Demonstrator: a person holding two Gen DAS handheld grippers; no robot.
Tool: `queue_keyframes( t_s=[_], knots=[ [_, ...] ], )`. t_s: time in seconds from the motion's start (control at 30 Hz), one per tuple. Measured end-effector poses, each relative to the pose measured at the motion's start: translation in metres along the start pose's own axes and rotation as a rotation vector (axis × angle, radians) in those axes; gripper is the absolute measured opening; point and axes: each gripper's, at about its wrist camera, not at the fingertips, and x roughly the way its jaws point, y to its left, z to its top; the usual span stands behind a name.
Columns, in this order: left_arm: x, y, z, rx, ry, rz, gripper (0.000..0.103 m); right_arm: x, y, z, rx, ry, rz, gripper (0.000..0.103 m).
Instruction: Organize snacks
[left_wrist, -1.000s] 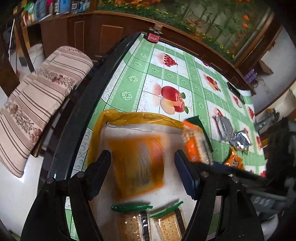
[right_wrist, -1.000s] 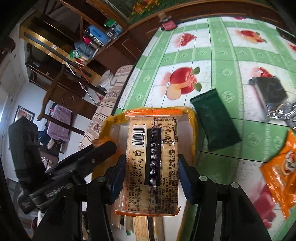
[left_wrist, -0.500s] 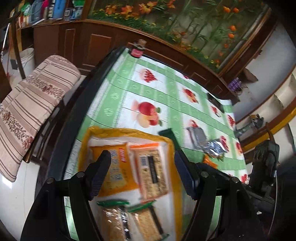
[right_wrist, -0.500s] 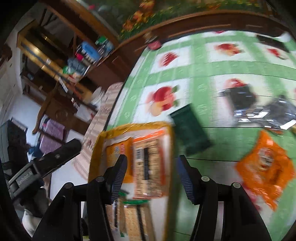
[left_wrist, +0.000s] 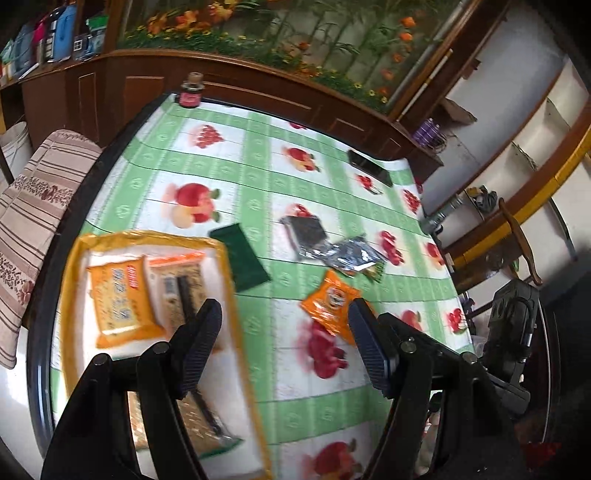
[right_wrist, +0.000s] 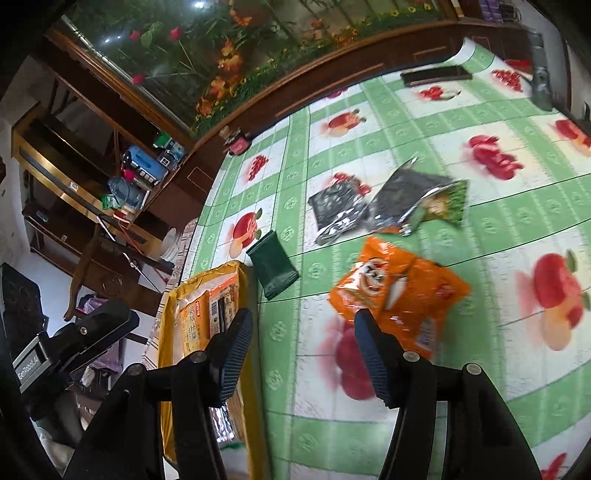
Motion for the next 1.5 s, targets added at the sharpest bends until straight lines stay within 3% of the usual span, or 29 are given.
queue_keyframes(
  t_s=[0.63,1.5],
  knots=[
    [0.009,-0.11,-0.035,0.054,0.0,-0.033,0.07,-0.078,-0.076,-0.005,0.008,-0.045,0.008,0.06],
    [0.03,-0.15,-0.053,0.055,0.034,-0.039,0.07,-0.099,-0.123,-0.011,0.042,-0.038,0.016,0.061]
  ],
)
